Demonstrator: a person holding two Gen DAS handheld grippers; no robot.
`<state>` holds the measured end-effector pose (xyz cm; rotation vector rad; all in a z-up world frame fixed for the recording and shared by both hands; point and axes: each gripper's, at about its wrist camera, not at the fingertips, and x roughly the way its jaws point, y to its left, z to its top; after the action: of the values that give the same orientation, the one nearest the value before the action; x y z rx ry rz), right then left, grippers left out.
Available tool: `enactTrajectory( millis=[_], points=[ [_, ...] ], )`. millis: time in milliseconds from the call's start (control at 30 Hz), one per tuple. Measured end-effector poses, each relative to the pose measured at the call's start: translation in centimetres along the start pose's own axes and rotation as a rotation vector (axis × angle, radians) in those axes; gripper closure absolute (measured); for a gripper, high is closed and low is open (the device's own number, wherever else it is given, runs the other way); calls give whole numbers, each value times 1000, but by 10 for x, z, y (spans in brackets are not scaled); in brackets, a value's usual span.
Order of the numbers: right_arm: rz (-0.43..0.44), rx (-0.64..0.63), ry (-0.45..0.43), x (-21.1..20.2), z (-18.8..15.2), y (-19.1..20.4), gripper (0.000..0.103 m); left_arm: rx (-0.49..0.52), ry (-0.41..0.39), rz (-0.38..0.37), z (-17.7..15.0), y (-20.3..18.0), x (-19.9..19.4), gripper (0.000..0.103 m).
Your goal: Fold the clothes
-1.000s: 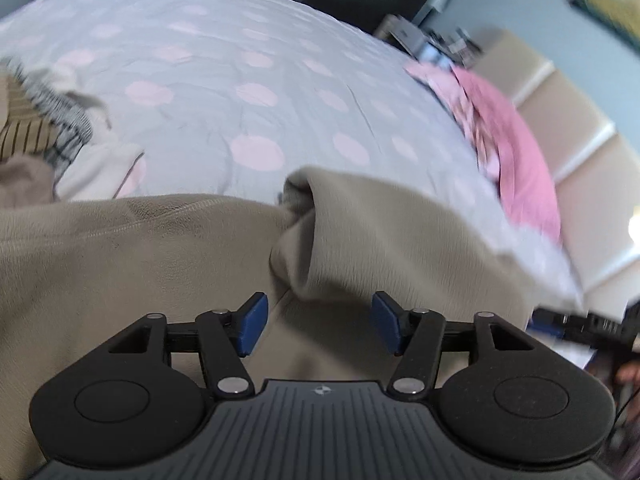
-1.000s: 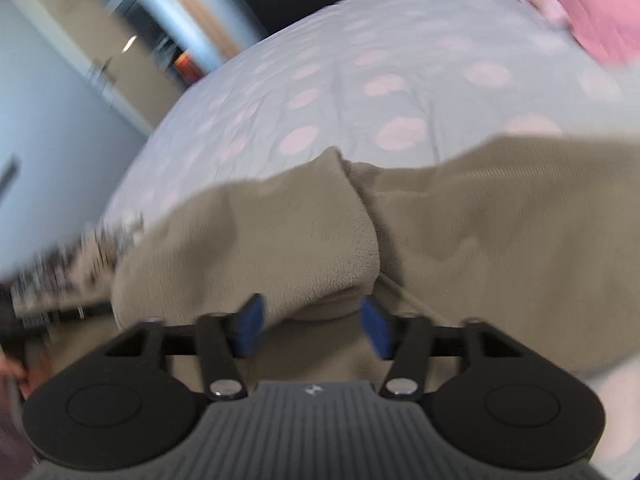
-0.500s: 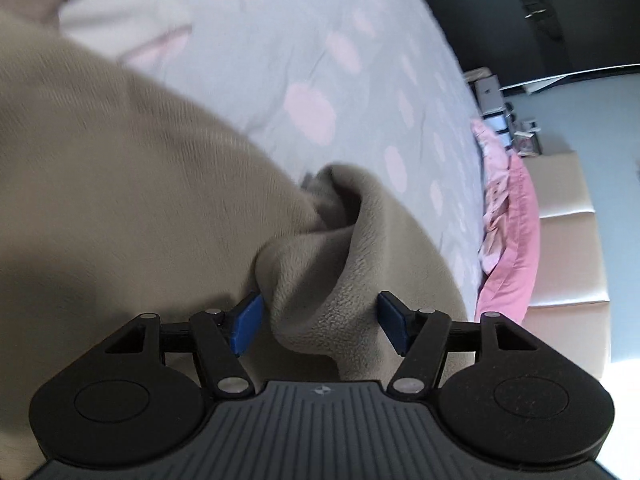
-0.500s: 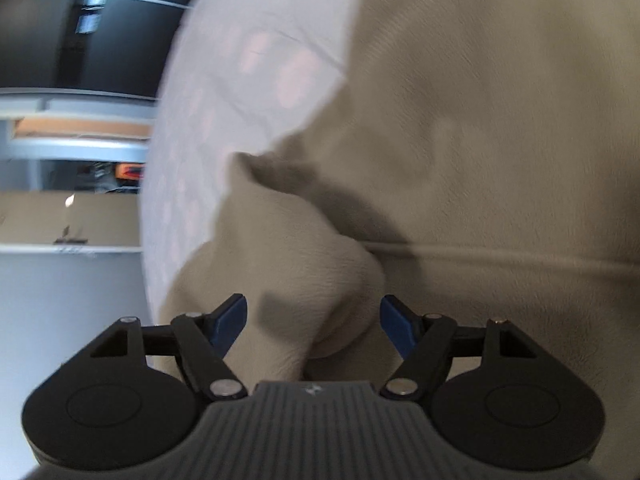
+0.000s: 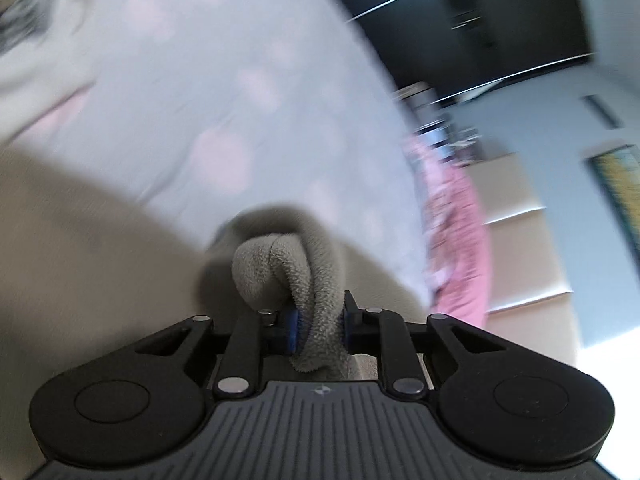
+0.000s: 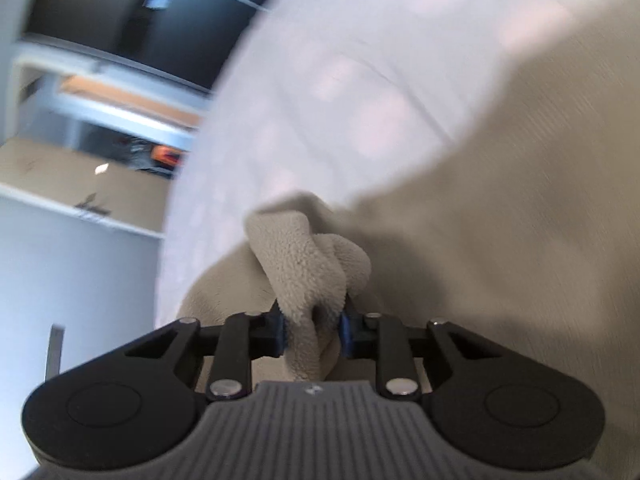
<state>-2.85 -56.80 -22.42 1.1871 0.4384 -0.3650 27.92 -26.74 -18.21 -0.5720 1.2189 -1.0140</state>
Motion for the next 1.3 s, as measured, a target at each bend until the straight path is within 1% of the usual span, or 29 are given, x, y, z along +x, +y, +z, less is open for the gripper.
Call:
enactTrajectory(
  millis=[33,100,200,300,333,400,500,567,600,633,667,700,767,867,900,967,1033,1100,1133,1167,1200,1233,1267,1300],
  points=[
    [25,-32,-17,2,4,2,78,17,-13,-15,2,0,0,87],
    [41,-55,-26,10,10,-2,78,-7,9,11,-1,11,8,87],
    [-20,-14,17,24,9,-17,78,-28,45,50,-12,27,16,88],
    [-65,42,81,23,-6,-34,78,-26,86,59,-26,39,12,88],
    [-70,57,100,22,-11,-39,78,-19,101,74,-31,43,10,88],
    [-52,60,106,15,-18,-44,78,-2,116,93,-37,48,7,88],
    [-69,39,112,6,-22,-45,76,5,112,107,-41,49,4,87],
    [-99,-3,103,-2,-23,-42,67,39,111,134,-41,41,0,80],
    [-119,-27,98,-6,-22,-39,64,68,112,154,-40,34,-2,79],
    [-147,-58,88,-12,-20,-34,58,104,119,178,-38,26,-5,74],
    [-176,-102,69,-19,-18,-28,55,143,123,201,-36,18,-8,71],
    [-199,-158,47,-26,-16,-20,55,189,119,221,-35,9,-13,70],
    [-223,-255,6,-40,-11,-8,54,256,78,244,-29,-4,-26,63],
    [-217,-332,-45,-52,-3,10,55,332,0,263,-20,-21,-44,63],
    [-214,-354,-56,-50,-1,18,56,344,-24,262,-16,-27,-43,63],
    [-211,-412,-69,-41,3,35,57,362,-46,276,-11,-39,-34,63],
    [-234,-481,-74,-22,0,49,57,370,-46,309,-10,-45,-20,63],
    [-253,-525,-70,-3,-2,57,50,362,-30,318,-11,-43,-6,63],
    [-260,-536,-69,4,-4,58,50,348,-27,315,-11,-39,-1,63],
    [-265,-543,-69,10,-4,58,51,333,-24,312,-12,-35,5,67],
    [-271,-543,-68,15,-5,55,55,317,-22,308,-12,-31,10,77],
    [-276,-529,-65,17,-6,50,79,301,-27,303,-13,-25,13,88],
    [-279,-508,-63,19,-5,43,90,285,-33,298,-12,-20,14,91],
    [-283,-487,-62,20,-5,36,91,269,-38,293,-12,-14,15,92]
  ],
)
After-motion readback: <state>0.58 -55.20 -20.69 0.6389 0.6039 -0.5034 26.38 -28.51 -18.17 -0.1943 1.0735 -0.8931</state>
